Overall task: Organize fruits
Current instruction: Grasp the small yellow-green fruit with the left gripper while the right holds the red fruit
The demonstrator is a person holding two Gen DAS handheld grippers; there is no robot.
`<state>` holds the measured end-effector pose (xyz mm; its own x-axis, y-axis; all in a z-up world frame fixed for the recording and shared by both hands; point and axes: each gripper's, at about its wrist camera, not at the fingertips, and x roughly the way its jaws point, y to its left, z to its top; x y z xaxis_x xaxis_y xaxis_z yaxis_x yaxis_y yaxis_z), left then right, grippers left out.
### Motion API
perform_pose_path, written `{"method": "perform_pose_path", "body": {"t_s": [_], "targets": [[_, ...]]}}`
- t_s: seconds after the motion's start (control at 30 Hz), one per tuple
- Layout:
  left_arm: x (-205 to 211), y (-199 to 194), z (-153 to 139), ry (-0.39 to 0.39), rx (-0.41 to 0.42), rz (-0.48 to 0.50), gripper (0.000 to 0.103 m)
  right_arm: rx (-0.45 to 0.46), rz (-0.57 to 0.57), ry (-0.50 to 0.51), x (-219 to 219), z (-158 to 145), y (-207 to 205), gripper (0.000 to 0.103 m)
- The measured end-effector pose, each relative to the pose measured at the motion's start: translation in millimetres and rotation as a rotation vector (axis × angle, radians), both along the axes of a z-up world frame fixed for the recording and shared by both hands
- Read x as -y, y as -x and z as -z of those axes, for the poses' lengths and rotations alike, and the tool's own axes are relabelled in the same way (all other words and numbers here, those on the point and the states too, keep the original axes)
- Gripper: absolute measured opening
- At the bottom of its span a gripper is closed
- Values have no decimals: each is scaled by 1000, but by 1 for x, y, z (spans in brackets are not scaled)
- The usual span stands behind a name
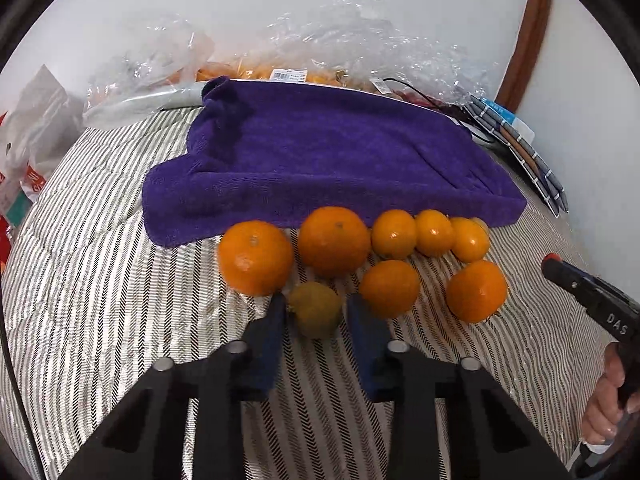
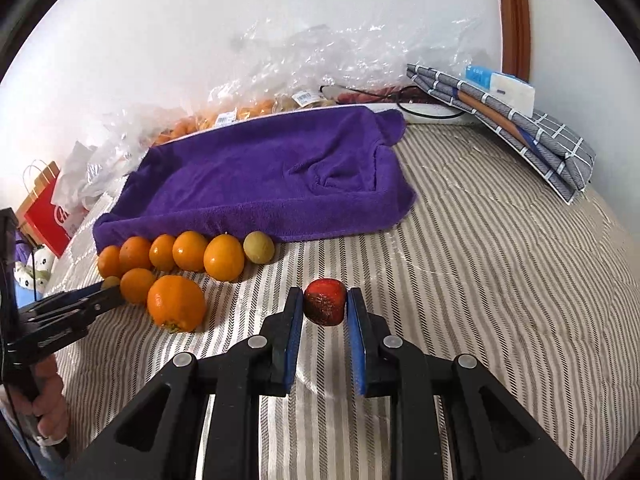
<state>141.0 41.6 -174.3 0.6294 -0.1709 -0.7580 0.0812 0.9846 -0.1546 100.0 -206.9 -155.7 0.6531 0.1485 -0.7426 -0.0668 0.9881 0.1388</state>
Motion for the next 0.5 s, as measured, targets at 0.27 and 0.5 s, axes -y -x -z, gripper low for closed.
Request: {"method": "perform_pose_path", "body": {"t_s": [0.27, 0.5], "targets": [[-5, 16, -15, 35, 9, -8, 26, 14, 13, -12, 6, -10, 16, 22], [-14, 32, -43, 44, 36, -45, 26, 29, 15, -26, 7, -29, 23, 22]]}}
